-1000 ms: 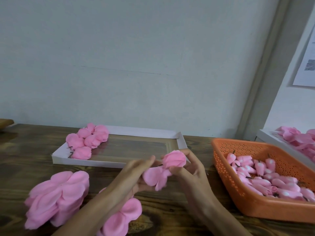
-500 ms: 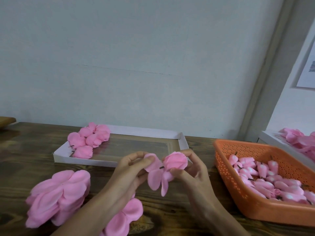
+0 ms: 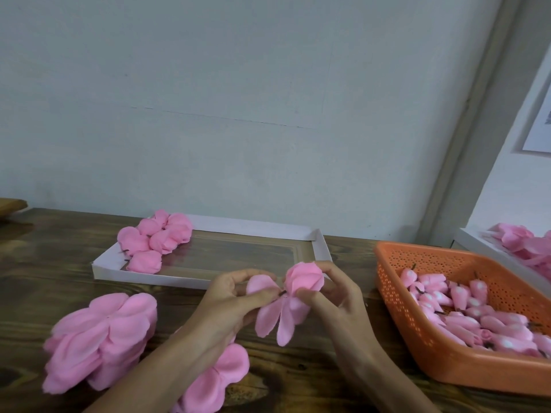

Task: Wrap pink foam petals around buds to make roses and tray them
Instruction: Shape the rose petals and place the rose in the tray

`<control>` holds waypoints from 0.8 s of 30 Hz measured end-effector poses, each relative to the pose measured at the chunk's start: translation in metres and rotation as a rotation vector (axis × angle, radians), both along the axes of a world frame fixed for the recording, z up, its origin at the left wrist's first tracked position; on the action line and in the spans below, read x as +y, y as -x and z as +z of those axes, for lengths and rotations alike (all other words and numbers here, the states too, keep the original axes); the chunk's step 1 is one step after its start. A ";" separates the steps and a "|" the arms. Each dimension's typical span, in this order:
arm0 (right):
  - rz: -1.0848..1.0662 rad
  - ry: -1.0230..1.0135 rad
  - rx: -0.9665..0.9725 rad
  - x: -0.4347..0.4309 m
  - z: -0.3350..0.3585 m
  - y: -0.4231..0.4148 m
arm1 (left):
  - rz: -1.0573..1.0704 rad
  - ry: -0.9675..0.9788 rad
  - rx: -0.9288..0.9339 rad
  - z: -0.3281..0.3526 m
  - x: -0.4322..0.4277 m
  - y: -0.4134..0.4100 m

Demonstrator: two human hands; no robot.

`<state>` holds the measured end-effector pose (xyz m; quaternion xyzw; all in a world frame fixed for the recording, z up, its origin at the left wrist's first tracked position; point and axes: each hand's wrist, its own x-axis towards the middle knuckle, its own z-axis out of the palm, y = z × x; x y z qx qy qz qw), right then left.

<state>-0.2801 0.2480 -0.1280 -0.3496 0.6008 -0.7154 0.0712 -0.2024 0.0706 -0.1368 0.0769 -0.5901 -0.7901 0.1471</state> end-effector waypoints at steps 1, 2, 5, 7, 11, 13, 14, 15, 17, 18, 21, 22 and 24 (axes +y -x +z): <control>0.001 -0.009 0.011 0.000 0.001 0.001 | -0.014 0.002 0.012 0.000 0.001 0.000; 0.005 -0.018 0.016 0.001 0.000 0.002 | -0.026 0.003 0.017 -0.001 0.001 0.001; 0.042 -0.048 0.021 0.002 -0.001 0.006 | -0.061 -0.019 -0.002 0.000 0.002 0.001; 0.063 -0.079 0.014 0.002 -0.003 0.009 | -0.096 -0.025 -0.018 0.001 0.002 0.000; 0.062 -0.105 0.035 0.003 -0.002 0.011 | -0.120 -0.056 -0.038 -0.001 -0.001 0.001; 0.059 -0.110 0.064 0.005 0.001 0.012 | -0.102 -0.090 -0.050 -0.002 -0.003 0.002; 0.061 -0.103 0.072 0.006 0.003 0.012 | -0.103 -0.098 -0.052 -0.002 -0.004 0.002; 0.071 -0.088 0.066 0.007 0.005 0.012 | -0.111 -0.104 -0.048 -0.002 -0.004 0.002; 0.109 -0.050 0.047 0.009 0.008 0.012 | -0.129 -0.111 -0.035 -0.003 -0.006 0.001; 0.122 -0.042 0.049 0.009 0.010 0.012 | -0.131 -0.113 -0.036 -0.003 -0.007 0.001; 0.128 -0.053 0.073 0.010 0.010 0.014 | -0.092 -0.113 -0.054 -0.005 -0.006 0.002; 0.123 -0.062 0.080 0.010 0.009 0.015 | -0.070 -0.116 -0.057 -0.005 -0.005 0.002; 0.113 -0.072 0.093 0.011 0.008 0.016 | -0.040 -0.111 -0.055 -0.006 -0.003 0.003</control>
